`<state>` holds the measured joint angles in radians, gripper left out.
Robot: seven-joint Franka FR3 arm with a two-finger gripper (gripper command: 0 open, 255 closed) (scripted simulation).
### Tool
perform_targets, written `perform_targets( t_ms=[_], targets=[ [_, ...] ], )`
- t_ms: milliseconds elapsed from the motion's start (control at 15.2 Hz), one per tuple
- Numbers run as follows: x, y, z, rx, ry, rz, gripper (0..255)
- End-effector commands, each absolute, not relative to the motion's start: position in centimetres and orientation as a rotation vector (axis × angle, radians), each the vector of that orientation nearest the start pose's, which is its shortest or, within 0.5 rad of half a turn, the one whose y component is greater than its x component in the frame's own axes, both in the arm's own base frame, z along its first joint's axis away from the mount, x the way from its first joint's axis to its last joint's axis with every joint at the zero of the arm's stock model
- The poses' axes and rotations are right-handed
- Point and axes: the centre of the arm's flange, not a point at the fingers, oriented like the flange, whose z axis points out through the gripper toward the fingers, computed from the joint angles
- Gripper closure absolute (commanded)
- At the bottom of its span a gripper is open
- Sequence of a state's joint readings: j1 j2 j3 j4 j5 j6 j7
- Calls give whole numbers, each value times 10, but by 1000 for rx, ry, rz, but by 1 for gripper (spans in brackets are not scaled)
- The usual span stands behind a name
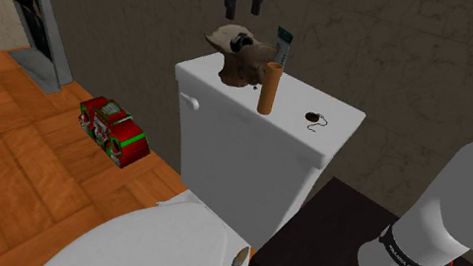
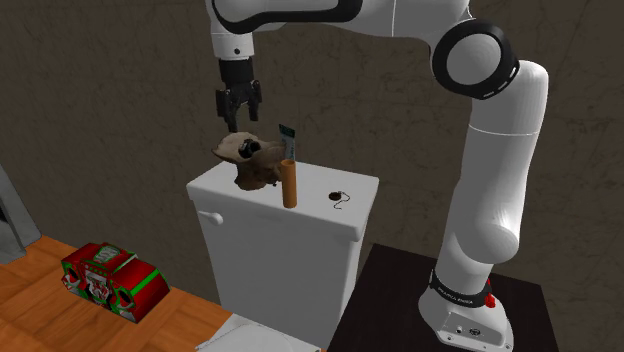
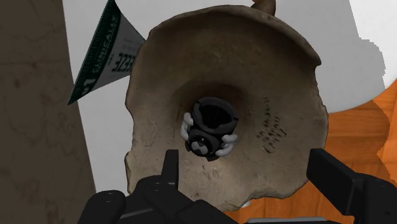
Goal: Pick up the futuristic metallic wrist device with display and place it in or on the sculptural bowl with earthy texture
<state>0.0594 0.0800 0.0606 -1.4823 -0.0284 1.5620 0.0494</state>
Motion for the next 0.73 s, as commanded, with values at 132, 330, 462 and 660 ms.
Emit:
perform_targets(
  t_ms=[132, 330, 462, 660],
  targets=[
    [574, 67, 665, -3163, -111, -3, 0],
    [574, 67, 665, -3163, -111, -3, 0],
    [574, 67, 665, -3163, -111, -3, 0],
    [574, 67, 665, -3163, -111, -3, 0]
  ],
)
